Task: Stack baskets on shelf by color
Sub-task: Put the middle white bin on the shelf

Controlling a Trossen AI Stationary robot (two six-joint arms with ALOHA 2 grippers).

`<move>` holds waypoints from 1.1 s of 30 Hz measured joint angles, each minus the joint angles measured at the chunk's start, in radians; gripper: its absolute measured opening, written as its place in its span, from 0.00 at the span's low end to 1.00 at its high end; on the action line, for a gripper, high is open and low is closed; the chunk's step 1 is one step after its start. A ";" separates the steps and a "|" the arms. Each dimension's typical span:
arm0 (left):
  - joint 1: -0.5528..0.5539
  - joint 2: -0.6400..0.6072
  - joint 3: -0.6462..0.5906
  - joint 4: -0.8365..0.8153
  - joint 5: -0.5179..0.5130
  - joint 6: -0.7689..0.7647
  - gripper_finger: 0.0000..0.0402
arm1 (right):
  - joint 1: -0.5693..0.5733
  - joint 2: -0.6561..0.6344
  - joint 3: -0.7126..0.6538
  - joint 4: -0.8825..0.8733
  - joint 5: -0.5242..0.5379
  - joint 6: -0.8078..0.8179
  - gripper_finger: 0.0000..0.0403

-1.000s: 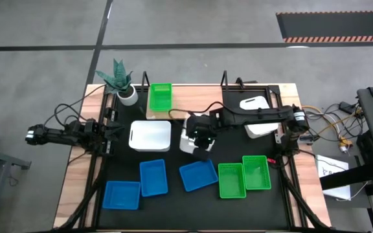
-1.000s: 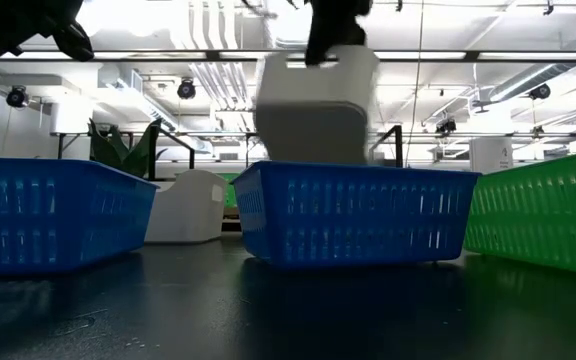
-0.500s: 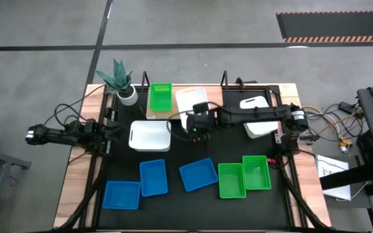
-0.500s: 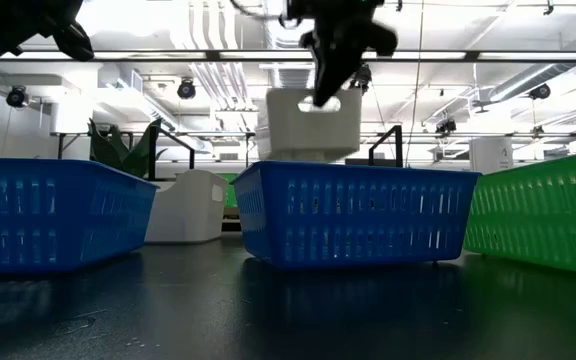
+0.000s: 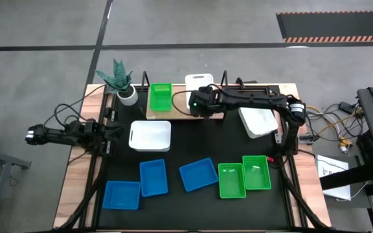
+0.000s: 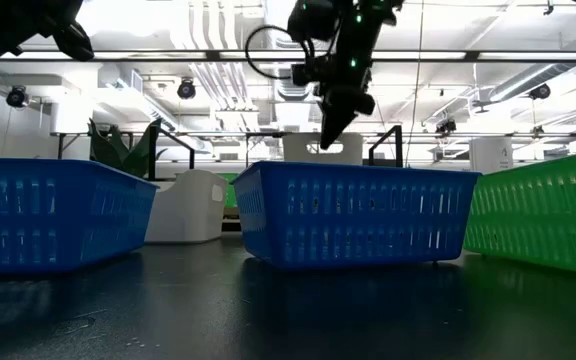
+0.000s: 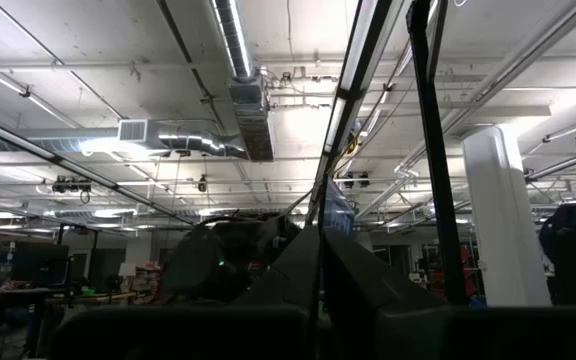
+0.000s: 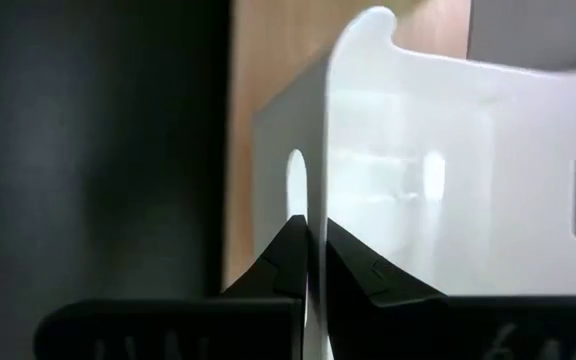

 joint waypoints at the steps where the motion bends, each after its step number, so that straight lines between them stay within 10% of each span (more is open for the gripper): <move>1: 0.000 0.000 0.000 0.000 0.000 0.000 0.00 | -0.012 0.000 -0.007 0.006 -0.003 -0.001 0.02; 33: 0.000 0.000 0.000 0.000 0.000 0.000 0.00 | -0.082 0.000 -0.033 -0.093 -0.076 0.046 0.08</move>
